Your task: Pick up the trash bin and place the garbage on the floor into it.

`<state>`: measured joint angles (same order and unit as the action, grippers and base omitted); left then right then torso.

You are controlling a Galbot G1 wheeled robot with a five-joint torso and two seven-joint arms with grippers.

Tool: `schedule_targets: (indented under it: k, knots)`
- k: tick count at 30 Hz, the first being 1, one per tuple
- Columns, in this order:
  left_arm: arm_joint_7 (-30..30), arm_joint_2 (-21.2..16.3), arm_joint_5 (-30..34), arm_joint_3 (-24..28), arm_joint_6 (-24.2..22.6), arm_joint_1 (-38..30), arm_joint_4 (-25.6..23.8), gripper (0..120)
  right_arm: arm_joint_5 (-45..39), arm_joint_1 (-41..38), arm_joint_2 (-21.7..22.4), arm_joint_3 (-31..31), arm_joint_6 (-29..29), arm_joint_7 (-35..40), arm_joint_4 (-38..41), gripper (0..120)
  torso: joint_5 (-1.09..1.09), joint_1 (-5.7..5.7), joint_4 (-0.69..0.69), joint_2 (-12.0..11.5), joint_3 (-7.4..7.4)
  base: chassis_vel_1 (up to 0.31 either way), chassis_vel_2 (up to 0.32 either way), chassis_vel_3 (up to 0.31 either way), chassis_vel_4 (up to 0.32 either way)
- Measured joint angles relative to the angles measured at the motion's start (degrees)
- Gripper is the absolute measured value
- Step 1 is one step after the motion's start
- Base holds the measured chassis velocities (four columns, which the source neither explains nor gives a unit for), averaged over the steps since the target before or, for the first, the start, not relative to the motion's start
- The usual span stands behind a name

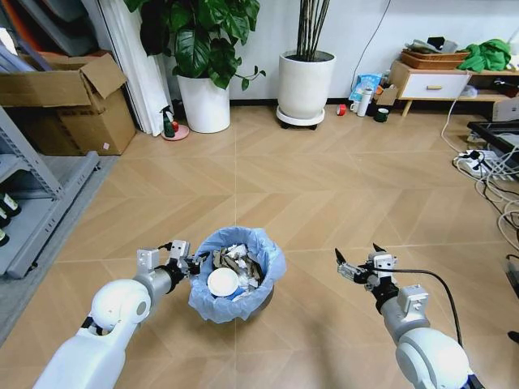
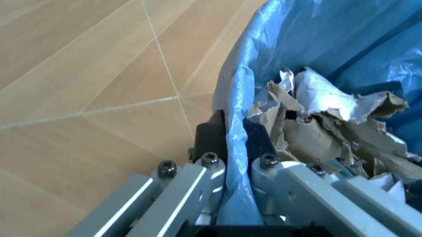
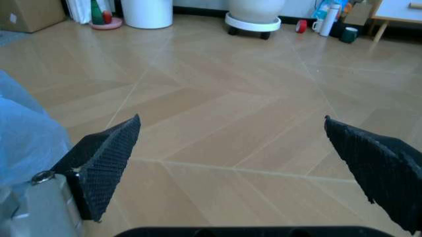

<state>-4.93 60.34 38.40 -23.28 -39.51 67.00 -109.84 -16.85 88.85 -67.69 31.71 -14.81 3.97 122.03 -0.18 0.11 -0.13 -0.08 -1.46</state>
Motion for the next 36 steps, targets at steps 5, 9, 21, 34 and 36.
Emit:
schedule_targets:
  k: [5,9,21,34,36]
  knots:
    - [-0.05,0.07,-0.03,-0.01,0.04,0.0,0.01,0,-0.15,0.21,-0.17,-0.06,0.65,-0.01,-0.04,100,-0.01,0.0,0.0,0.0,0.0,0.135,-0.118,-0.146,0.123]
    - [-0.12,0.11,-0.11,0.0,0.07,-0.02,0.01,0,-0.75,0.63,-0.21,0.07,1.17,0.02,-0.17,100,-0.01,-0.01,-0.01,0.0,0.01,0.076,-0.076,-0.101,0.055]
    - [-0.43,0.49,-0.6,-0.25,0.24,0.12,-0.22,0,-1.09,1.56,0.12,0.04,0.76,-0.28,0.3,100,0.0,0.0,0.0,0.0,-0.01,-0.039,-0.009,0.04,0.008]
    - [-0.74,1.11,-0.93,-0.41,0.48,-0.1,0.28,0,-1.12,1.64,0.78,-0.49,1.22,-0.22,-0.37,100,0.0,0.0,-0.02,0.0,0.0,-0.12,-0.126,0.112,0.122]
    - [-0.75,1.15,-0.94,-0.4,0.51,-0.1,0.36,0,-1.09,1.55,0.76,-0.52,1.78,-0.24,-0.79,100,0.0,0.0,-0.01,0.0,0.0,-0.032,-0.042,0.024,0.033]
